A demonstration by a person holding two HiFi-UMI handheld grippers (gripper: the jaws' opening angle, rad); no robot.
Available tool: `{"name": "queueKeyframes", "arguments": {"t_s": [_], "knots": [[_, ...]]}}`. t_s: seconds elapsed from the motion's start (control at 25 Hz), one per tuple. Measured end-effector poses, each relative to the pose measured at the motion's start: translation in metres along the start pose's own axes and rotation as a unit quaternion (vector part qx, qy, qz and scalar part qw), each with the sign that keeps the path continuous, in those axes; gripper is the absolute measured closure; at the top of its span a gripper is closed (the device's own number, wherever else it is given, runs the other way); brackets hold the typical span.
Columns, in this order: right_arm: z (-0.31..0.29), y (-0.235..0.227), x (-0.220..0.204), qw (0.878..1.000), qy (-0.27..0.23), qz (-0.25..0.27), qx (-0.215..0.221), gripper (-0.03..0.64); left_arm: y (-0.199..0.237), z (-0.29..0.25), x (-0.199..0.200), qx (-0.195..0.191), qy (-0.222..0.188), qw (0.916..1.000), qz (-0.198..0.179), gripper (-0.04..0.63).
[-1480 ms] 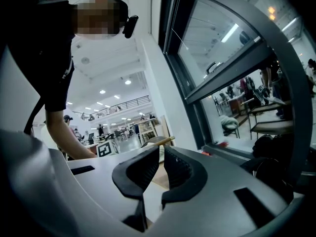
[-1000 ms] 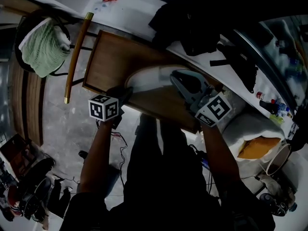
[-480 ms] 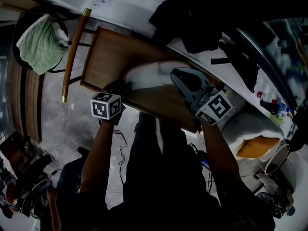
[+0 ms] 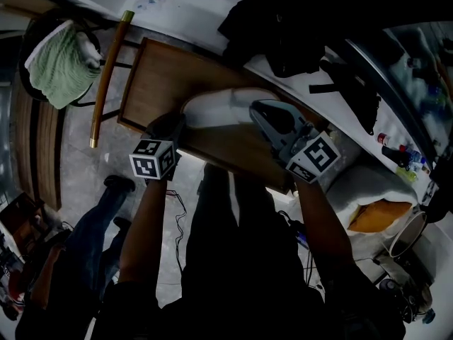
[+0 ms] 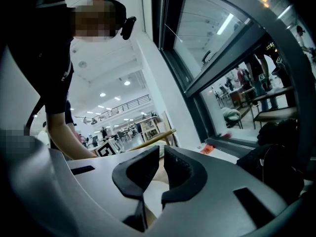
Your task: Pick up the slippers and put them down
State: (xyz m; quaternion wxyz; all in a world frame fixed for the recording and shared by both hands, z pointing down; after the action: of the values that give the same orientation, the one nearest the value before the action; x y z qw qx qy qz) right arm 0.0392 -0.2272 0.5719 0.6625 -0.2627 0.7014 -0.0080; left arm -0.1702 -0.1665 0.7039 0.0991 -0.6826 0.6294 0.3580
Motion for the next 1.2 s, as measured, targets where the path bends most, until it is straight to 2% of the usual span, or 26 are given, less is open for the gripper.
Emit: {"name": "queueKeyframes", "arguments": {"t_s": [0.08,0.28,0.48,0.64,0.96,1.08,1.2], "knots": [[0.0,0.004,0.007,1.0,-0.001,0.008,0.004,0.584,-0.006,0.007,0.011,-0.007,-0.019,0.9998,-0.006,0.555],[0.003,0.026,0.047,0.999,-0.004,0.044,0.018,0.584,-0.037,0.042,0.057,-0.05,-0.088,0.9946,-0.024,0.583],[0.017,0.07,0.091,0.996,0.0,0.085,0.039,0.584,-0.087,0.105,0.108,-0.105,-0.173,0.9781,-0.047,0.583],[0.034,0.106,0.125,0.994,-0.012,0.096,0.049,0.584,-0.128,0.155,0.139,-0.138,-0.218,0.9621,-0.088,0.583],[0.046,0.156,0.174,0.988,-0.034,0.145,0.049,0.585,-0.188,0.221,0.174,-0.171,-0.279,0.9321,-0.156,0.583],[0.045,0.165,0.18,0.985,-0.044,0.159,0.055,0.585,-0.199,0.234,0.178,-0.177,-0.292,0.9252,-0.166,0.583],[0.043,0.168,0.182,0.984,-0.049,0.161,0.054,0.586,-0.204,0.237,0.179,-0.182,-0.294,0.9218,-0.176,0.583]]}}
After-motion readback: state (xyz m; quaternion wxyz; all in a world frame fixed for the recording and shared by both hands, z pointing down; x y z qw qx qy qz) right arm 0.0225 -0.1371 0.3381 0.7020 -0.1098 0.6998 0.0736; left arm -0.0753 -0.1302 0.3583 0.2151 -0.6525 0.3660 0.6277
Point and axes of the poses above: the fingertips, and each gripper's own axes: z backward along the fingers, y to its left, x out of its top, the point moved 3 cm from there along z, backward along the fingers, and after that the axes turned 3 degrees about x, right-handed, at the moved point
